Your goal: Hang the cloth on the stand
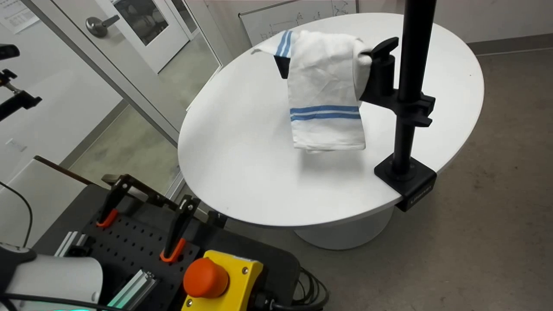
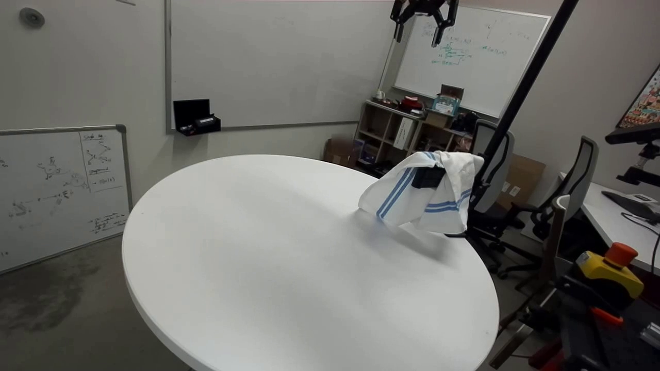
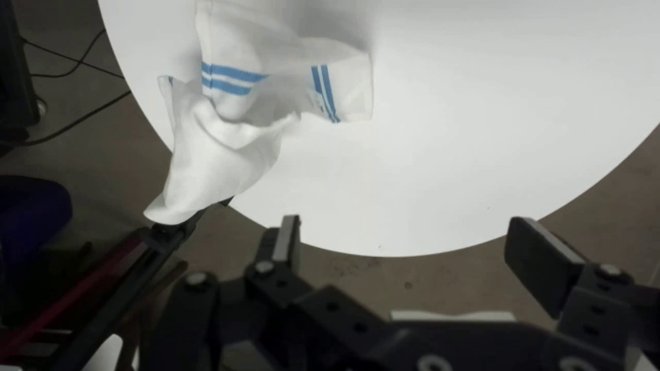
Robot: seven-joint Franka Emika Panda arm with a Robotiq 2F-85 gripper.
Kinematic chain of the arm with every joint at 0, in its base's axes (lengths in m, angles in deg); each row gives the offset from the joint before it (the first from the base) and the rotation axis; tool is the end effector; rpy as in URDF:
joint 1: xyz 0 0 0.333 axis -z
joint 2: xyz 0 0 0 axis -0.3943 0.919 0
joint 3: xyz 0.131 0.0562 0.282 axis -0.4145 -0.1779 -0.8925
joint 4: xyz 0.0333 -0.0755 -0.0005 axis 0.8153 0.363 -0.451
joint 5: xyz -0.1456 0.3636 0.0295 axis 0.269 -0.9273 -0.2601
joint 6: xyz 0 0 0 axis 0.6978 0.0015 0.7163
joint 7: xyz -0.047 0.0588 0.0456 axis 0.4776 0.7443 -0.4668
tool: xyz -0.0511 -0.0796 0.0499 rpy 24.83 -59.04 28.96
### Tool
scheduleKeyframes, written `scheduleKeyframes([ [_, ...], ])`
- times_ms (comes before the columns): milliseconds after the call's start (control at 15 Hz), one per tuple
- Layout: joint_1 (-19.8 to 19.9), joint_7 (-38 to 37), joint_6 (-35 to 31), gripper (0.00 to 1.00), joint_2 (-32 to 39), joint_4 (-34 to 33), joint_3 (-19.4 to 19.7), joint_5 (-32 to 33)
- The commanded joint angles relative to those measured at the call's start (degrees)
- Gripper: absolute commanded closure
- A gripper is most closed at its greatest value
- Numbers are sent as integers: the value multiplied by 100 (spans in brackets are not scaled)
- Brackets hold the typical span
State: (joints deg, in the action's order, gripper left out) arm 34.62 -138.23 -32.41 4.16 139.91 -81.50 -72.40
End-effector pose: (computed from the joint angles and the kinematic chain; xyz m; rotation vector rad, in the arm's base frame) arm 0.6764 -0.2157 0.4875 2.1762 -2.0919 0.0615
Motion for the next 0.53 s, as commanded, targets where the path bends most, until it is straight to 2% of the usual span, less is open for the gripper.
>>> scheduleKeyframes([
  [0, -48, 117, -111, 0, -188, 253, -111, -14],
  [67, -92, 185, -191, 0, -358, 479, -194, -21],
  [133, -264, 261, -213, 0, -469, 615, -46, -108],
  [467, -257, 330, -301, 0, -646, 905, -56, -107],
])
